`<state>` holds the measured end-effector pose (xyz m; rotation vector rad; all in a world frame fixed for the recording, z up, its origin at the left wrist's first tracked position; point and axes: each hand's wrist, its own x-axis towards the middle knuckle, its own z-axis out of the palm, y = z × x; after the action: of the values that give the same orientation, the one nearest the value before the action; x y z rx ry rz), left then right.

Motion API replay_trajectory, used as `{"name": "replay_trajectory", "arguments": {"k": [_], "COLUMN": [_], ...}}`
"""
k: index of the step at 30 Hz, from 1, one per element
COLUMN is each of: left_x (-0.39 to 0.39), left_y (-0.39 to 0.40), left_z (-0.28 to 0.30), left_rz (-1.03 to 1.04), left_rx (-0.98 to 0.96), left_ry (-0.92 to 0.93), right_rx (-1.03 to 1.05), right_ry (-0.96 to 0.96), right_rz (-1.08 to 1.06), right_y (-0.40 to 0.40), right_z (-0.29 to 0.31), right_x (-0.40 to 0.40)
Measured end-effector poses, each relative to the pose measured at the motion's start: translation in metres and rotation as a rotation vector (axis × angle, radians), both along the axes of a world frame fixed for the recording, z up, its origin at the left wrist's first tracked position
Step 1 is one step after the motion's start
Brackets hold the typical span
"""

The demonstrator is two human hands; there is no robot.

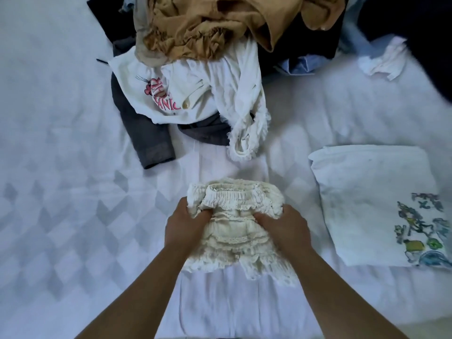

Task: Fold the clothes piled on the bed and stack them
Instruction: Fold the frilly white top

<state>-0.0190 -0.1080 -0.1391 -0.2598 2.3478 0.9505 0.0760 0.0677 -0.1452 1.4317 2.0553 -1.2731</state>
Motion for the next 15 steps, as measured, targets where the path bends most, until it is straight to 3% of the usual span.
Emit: {"name": "replay_trajectory", "arguments": {"k": [8,15], "left_x": [0.03,0.068], "left_y": [0.09,0.218], "left_z": [0.051,0.06], "left_rz": [-0.039,-0.115], "left_rx": [0.159,0.352], "left_ry": [0.096,0.034], "right_rx": [0.302,0.489], "right_ry": [0.14,0.198], "right_rz": [0.026,-0.007], "right_y": [0.1,0.229], "right_z": [0.071,0.094], "right_x": [0.033,0.088]}}
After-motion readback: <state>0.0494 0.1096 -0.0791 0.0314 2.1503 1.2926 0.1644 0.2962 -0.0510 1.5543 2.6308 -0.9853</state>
